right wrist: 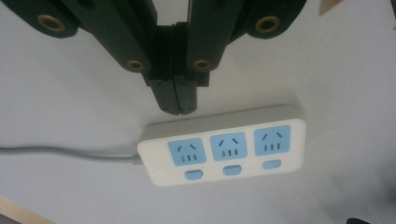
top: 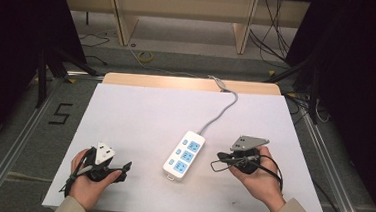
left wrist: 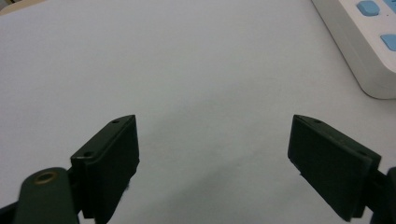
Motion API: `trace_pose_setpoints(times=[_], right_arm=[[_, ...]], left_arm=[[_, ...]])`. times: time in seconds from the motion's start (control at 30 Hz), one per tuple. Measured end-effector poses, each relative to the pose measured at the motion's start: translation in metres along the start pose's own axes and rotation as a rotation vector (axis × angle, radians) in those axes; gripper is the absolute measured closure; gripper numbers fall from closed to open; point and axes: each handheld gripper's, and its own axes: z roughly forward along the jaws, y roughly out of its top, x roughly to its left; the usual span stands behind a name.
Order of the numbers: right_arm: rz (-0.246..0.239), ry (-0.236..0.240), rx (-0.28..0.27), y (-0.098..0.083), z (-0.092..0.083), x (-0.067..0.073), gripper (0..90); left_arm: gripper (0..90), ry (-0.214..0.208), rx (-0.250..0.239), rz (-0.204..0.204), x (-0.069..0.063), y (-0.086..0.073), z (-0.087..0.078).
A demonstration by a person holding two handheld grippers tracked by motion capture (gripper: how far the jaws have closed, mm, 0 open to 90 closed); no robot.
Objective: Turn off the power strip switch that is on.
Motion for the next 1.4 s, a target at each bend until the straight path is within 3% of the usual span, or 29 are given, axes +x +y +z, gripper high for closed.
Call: trace_pose_setpoints(times=[1.4], right_arm=[[-0.047, 0.046, 0.032, 0.017, 0.022, 0.014, 90.0]], left_arm=[[16.0, -0.001, 0.0, -0.001, 0.0, 0.0, 0.0]])
